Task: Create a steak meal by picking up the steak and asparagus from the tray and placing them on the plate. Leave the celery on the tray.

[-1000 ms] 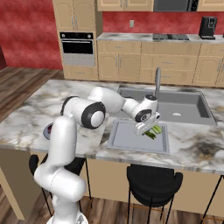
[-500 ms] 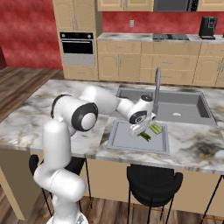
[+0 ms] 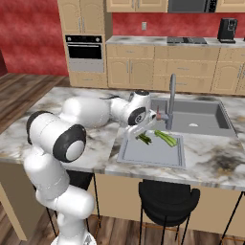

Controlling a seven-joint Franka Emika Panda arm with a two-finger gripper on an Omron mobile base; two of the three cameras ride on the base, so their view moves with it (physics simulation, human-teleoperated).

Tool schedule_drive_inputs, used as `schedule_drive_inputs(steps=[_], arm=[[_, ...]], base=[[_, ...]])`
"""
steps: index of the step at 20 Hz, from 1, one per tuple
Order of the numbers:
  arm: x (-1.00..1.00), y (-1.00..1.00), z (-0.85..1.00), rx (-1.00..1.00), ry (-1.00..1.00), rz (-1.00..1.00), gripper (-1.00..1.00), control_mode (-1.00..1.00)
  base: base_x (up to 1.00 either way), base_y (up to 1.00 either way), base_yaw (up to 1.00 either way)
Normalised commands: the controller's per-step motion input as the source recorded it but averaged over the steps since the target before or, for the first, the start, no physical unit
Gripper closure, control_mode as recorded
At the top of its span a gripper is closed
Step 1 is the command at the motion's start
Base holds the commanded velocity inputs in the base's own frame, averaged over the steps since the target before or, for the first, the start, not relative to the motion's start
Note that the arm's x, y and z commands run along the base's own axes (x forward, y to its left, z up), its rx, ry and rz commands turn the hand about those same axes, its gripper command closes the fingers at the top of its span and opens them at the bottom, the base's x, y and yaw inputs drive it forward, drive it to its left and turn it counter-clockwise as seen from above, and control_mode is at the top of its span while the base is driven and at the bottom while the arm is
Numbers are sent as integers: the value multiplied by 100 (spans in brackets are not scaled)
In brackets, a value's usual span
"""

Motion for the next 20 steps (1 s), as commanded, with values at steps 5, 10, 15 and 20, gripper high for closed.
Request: schedule_drive_inputs(steps=[5,10,15,20], arm=[[-44,82,44,0,-1,-8,100,-100],[-45,81,24,1,0,-31,100,-100],[-32,73,29,7,0,-38,100,-100],[-8,91,5,9,0,-30,100,-100]], base=[[0,0,0],[0,0,0],[0,0,0],[0,0,0]])
